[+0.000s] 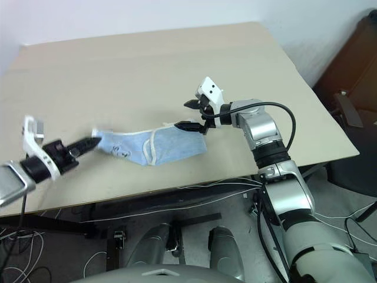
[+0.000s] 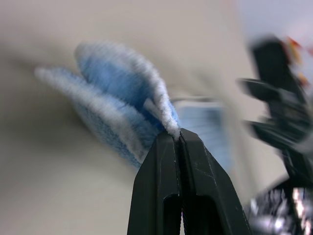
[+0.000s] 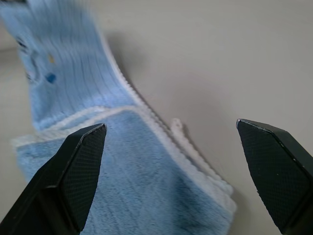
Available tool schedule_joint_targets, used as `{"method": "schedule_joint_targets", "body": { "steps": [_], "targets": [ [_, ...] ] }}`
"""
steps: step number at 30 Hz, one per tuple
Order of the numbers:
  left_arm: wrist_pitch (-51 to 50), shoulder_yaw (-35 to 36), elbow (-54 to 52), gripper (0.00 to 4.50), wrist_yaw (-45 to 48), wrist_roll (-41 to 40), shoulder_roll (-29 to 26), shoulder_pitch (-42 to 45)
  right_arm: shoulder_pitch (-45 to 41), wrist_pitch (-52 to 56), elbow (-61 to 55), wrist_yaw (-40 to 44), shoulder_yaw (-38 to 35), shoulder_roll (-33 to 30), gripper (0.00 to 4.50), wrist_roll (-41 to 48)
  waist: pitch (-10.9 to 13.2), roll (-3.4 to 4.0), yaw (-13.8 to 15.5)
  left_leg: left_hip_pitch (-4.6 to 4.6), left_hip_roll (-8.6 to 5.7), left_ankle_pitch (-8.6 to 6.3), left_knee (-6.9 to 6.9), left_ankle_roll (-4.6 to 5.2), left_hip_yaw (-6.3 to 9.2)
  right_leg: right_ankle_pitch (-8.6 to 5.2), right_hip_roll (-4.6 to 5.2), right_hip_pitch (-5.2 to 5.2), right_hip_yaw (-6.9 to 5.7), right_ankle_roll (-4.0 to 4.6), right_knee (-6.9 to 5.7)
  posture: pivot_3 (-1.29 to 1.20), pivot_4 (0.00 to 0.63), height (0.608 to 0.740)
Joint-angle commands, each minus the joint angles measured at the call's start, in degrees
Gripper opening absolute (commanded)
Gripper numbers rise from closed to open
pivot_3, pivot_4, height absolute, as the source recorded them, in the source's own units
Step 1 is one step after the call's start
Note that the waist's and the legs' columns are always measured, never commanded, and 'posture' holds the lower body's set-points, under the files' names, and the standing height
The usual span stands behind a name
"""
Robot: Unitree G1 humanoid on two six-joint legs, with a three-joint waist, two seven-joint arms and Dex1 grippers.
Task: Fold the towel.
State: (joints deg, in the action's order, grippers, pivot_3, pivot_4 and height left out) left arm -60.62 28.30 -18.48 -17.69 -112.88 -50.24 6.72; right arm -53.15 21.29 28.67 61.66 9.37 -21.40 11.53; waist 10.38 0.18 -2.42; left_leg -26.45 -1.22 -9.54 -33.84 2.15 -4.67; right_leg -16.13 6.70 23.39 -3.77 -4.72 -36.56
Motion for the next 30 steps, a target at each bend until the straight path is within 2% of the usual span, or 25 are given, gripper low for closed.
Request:
{"method": "schedule_joint_targets", "body": {
  "steps": [1,4,14,20,23,27,30],
  "targets": [
    [-1.8,-3.5,2.7,0.04,1.8,-0.1,-2.6,4.0,-1.5,-1.0,-0.6,-0.9,-2.2,-0.3,4.5,0.5,0.0,0.0,0.0,-0.02,0.0,0.0,0.02,-0.01,0.0,0.03,-0.05,0.03,0.01,-0.05,0.04,0.0,0.15,0.735],
    [-3.3,-7.4,5.0,0.04,3.8,-0.1,-3.2,9.2,-1.4,-0.9,-0.7,-1.2,-2.7,-0.6,4.5,0.5,0.0,-0.02,0.0,-0.06,0.04,0.16,0.03,-0.24,0.0,0.11,-0.15,-0.09,0.02,-0.2,0.03,0.0,0.15,0.735],
    [-7.7,-24.3,15.5,0.04,2.1,-0.1,4.0,28.1,-0.1,1.0,-2.9,-3.0,-4.9,-2.2,4.5,1.2,0.1,-0.16,0.6,-0.06,0.05,0.22,-0.26,-0.28,0.0,0.29,-0.23,-0.37,0.0,-0.55,0.12,0.0,0.15,0.735],
    [-11.0,-31.3,22.9,0.04,3.2,0.3,7.2,35.2,1.4,2.4,-5.2,-4.8,-6.4,-3.2,4.5,1.4,0.1,-0.17,1.4,-0.02,0.05,0.23,-0.36,-0.26,-0.01,0.34,-0.26,-0.43,0.01,-0.64,0.11,0.0,0.15,0.735],
    [-12.2,-33.0,26.7,0.04,5.7,4.4,10.0,38.2,2.7,3.2,-6.8,-5.7,-7.1,-3.6,4.5,1.6,0.1,-0.18,1.6,-0.03,0.08,0.26,-0.37,-0.24,0.0,0.34,-0.29,-0.44,0.0,-0.64,0.11,0.0,0.15,0.735],
    [-13.2,-34.9,31.0,0.04,10.6,15.2,14.9,41.6,4.0,3.8,-8.4,-6.9,-7.4,-3.6,4.5,1.7,0.1,-0.2,1.8,-0.03,0.04,0.27,-0.45,-0.21,-0.02,0.39,-0.29,-0.54,-0.03,-0.73,0.15,0.0,0.15,0.735],
    [-14.6,-35.3,32.5,0.04,14.4,20.1,19.3,43.6,4.5,4.3,-9.4,-7.7,-7.5,-3.5,4.5,1.9,0.1,-0.22,1.7,-0.03,0.04,0.28,-0.51,-0.2,-0.02,0.44,-0.29,-0.6,-0.06,-0.81,0.18,0.0,0.15,0.735]
  ]
}}
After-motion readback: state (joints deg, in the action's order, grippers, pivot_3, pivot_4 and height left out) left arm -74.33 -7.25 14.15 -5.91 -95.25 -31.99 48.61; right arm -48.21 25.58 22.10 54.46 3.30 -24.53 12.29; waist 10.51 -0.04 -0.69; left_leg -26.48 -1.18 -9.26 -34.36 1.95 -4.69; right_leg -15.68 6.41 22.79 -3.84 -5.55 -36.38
